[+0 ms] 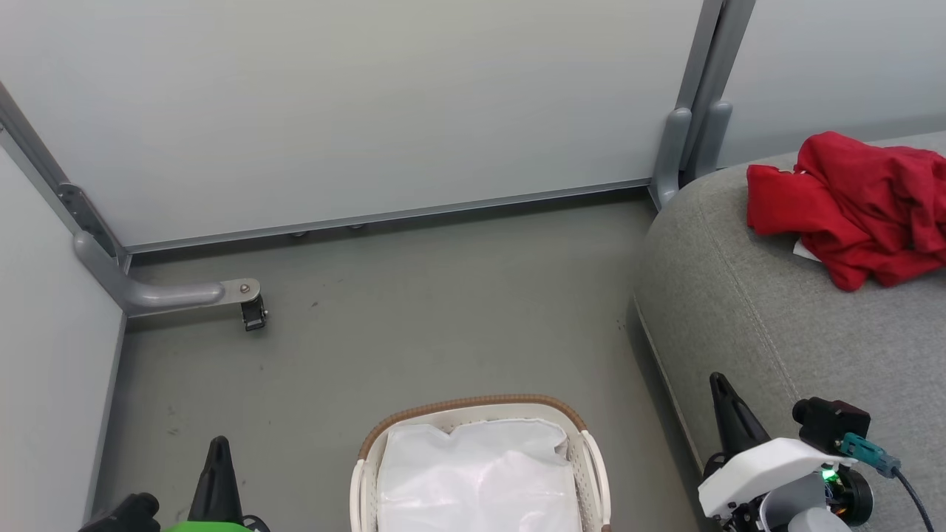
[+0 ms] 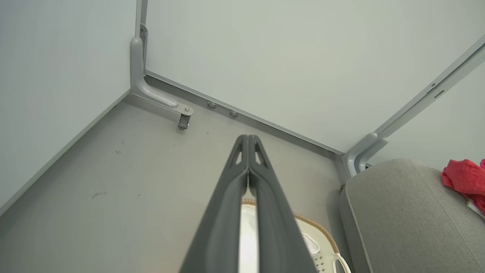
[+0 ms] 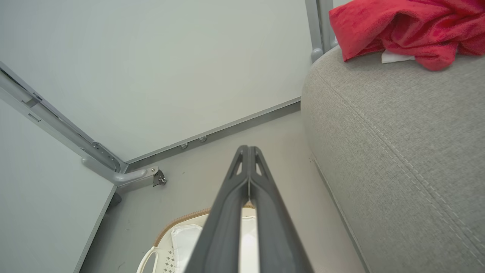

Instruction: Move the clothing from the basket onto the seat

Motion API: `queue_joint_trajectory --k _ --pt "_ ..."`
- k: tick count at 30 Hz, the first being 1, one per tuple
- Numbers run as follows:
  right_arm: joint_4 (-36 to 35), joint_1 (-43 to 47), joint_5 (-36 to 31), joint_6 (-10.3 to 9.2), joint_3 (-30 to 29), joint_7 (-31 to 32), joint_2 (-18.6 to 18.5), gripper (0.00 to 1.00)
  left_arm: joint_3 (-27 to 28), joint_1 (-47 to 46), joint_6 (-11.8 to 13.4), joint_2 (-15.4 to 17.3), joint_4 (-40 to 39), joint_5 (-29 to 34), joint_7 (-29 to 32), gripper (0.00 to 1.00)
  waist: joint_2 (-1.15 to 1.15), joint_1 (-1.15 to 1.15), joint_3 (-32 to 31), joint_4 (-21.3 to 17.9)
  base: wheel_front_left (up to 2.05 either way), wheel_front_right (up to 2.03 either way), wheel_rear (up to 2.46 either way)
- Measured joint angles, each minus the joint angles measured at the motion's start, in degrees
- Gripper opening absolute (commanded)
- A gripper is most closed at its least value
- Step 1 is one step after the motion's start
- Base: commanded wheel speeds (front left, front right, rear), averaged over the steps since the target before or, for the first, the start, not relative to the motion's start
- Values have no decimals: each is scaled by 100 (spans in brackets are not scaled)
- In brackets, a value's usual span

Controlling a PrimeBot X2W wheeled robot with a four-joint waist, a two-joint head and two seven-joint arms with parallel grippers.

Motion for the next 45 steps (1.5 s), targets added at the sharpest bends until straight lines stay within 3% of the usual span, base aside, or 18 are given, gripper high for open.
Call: queue_joint_trajectory --k 25,45 --pt "-266 -10 2189 0 -357 595 -4 0 179 -345 -51 1 -79 -2024 583 0 0 0 15 -33 0 0 0" --pt "-424 -18 3511 0 -572 950 -11 0 285 -562 -92 2 -112 -3274 935 0 0 0 26 -58 0 0 0"
